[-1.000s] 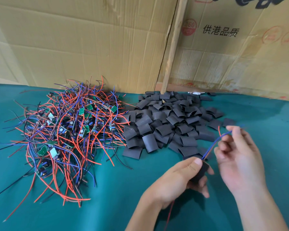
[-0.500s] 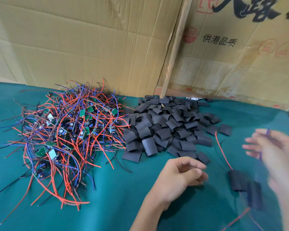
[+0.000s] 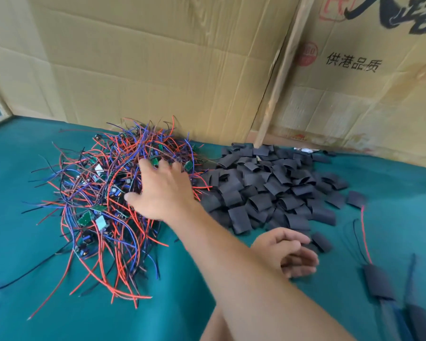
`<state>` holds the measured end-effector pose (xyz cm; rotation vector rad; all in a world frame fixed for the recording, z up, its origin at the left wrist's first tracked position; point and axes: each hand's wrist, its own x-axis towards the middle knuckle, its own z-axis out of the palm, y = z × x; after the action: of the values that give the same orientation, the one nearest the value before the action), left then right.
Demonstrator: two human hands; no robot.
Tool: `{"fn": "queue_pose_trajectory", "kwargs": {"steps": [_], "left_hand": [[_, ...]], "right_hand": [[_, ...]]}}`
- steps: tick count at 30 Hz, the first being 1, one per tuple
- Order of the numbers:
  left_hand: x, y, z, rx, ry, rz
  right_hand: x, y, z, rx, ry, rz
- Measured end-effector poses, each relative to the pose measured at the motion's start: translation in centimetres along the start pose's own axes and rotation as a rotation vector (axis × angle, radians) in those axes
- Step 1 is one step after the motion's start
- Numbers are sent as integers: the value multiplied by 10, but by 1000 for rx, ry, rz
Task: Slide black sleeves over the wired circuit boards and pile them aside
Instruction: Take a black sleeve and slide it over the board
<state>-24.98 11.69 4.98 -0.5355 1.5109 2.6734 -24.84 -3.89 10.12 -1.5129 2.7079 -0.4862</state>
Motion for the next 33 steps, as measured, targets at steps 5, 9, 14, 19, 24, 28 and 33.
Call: {"fn": "queue_pose_trajectory", "kwargs": {"steps": [5,9,14,19,24,28,33], "left_hand": [[4,-5,-14,-63,-93,7],[7,-8,-15,-40,-108,-7],[6,-6,-17,-64,-106,5],[4,-9,-19,-56,-118,19],[0,-12,-20,-37,-117,59],[0,-12,-18,-14,-93,61],[-1,-15,-17,-3,-110,88]], "right_hand": [[-8,-4,33,189,459,83],[-5,9,32,322,507,84],[-6,1,36,323,330,165],[-16,-2,33,399,336,125],[-29,-5,36,358,151,76],[-32,2,34,423,146,90],[-37,0,29,517,235,118]]}}
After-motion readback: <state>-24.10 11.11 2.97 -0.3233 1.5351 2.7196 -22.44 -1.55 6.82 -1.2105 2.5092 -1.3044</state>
